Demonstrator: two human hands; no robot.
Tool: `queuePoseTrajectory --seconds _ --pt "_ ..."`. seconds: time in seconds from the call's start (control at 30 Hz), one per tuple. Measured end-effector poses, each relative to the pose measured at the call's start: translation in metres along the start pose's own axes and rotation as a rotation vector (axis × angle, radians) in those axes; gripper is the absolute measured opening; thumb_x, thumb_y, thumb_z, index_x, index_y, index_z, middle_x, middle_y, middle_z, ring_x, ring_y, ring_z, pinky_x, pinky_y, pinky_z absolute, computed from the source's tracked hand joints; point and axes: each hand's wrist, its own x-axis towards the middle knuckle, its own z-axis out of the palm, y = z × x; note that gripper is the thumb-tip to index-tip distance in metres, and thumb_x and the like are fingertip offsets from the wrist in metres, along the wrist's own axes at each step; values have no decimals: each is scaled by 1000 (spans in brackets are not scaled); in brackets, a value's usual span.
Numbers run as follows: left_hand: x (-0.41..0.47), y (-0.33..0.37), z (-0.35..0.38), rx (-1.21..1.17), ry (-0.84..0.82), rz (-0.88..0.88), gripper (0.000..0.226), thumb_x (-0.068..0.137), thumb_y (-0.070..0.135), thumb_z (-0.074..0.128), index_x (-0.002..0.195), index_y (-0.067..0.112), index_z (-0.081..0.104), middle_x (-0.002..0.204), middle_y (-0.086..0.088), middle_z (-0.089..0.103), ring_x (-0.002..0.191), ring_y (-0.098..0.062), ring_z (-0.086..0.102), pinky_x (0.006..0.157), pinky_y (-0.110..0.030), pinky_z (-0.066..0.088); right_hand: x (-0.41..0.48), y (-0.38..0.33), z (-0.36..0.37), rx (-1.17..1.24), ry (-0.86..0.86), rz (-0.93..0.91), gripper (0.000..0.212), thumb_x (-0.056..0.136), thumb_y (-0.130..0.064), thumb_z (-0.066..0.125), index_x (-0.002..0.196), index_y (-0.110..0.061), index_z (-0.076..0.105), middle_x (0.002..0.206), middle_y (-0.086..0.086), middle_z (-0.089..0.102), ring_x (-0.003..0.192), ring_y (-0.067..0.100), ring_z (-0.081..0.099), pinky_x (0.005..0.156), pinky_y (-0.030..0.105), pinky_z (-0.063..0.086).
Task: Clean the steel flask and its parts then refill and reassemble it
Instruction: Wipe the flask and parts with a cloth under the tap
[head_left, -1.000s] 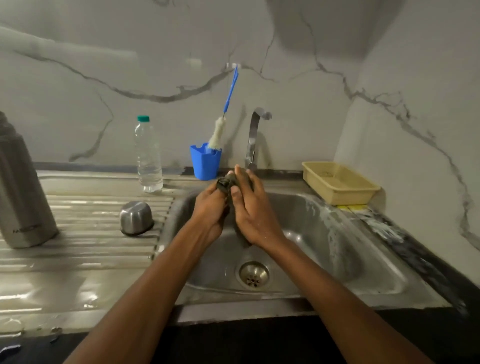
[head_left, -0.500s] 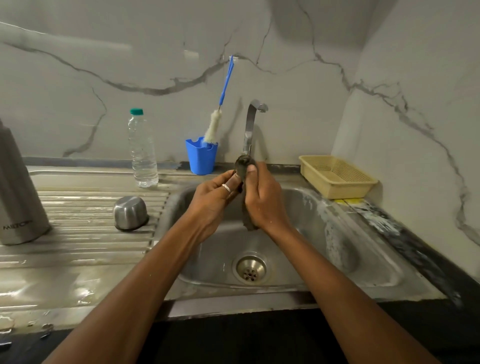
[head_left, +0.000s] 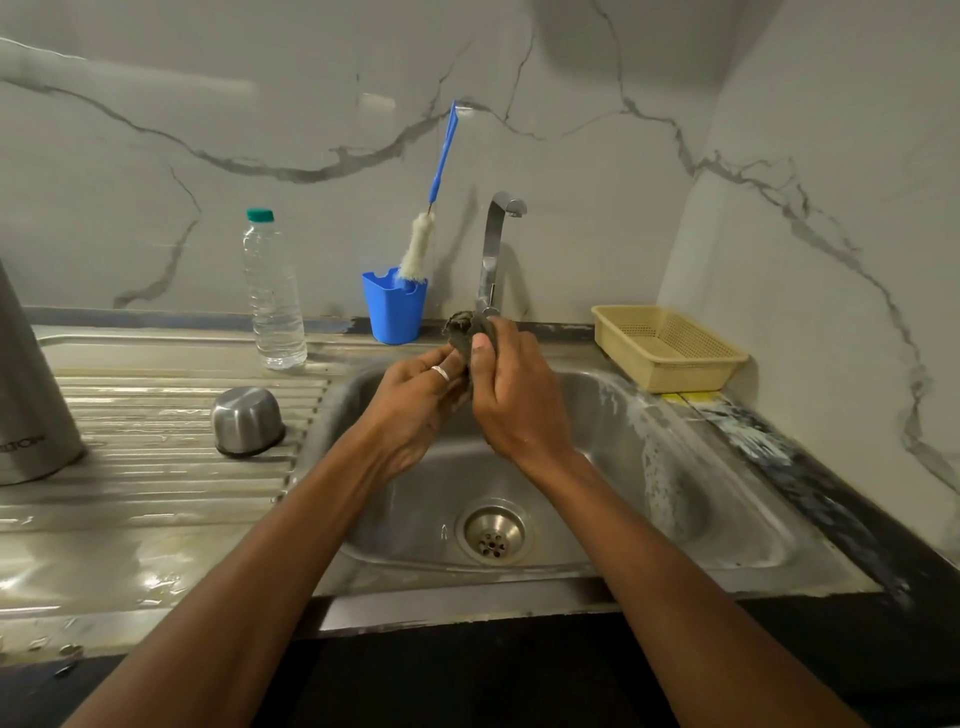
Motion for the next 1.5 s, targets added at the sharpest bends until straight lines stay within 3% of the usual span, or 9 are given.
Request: queuePoseTrajectory --seconds 0.13,0.23,0.43,0.7,0.83,1.03,1.33,1.4,1.5 --pt "-1 -2 -11 213 -134 46 30 102 15 58 127 1 65 113 -14 69 105 -21 65 101 -35 54 17 -9 -12 393 -138 548 38 107 -34 34 86 -15 59 80 3 64 70 15 57 60 28 44" --pt "-1 -3 -10 390 -154 82 33 99 13 63 133 10 64 119 -13 72 111 -24 68 99 -39 55 17 0 -25 732 -383 855 47 103 -37 33 93 -9 69 83 13 72 71 24 66 62 35 57" --pt "6 -6 -7 601 -76 153 54 96 35 68 147 35 51 140 5 62 121 -11 65 103 -40 53 16 7 -16 141 54 388 44 107 -41 30 77 -19 53 75 2 62 72 21 58 65 36 42" --pt "1 0 -4 -31 -65 -68 47 95 22 60 134 -4 58 133 -20 64 126 -27 62 100 -32 55 6 18 -1 43 121 -77 28 106 -37 37 104 -17 57 91 -1 59 78 12 54 67 23 37" --pt "2 -6 -8 40 -90 -60 42 99 23 58 130 -4 63 130 -23 65 123 -26 64 104 -34 53 7 9 -5 119 68 18 26 108 -33 38 86 -25 50 74 -10 55 66 5 51 61 20 33" --pt "2 -15 -15 374 -134 65 30 98 15 64 127 7 68 116 -18 72 105 -23 69 97 -36 56 14 15 -10 526 -348 826 55 99 -48 33 96 -10 72 91 12 75 86 28 71 82 47 61" --pt "6 -12 -10 17 5 -66 25 104 12 51 117 -5 65 104 -11 73 102 -15 69 83 -21 58 2 17 4 -202 -16 -113 38 107 -46 29 112 -17 54 88 6 61 67 20 59 56 35 50" --pt "4 -10 -14 103 -64 -18 27 103 11 55 123 -3 65 114 -15 71 109 -18 68 94 -28 57 5 10 -1 -62 7 0 34 108 -40 31 98 -18 56 81 2 60 70 19 58 62 37 48" --pt "1 -11 -18 321 -130 33 31 97 10 64 127 6 67 118 -12 73 110 -20 68 97 -29 55 13 11 -9 397 -300 631 47 106 -38 31 90 -11 66 85 11 71 74 22 62 70 43 55"
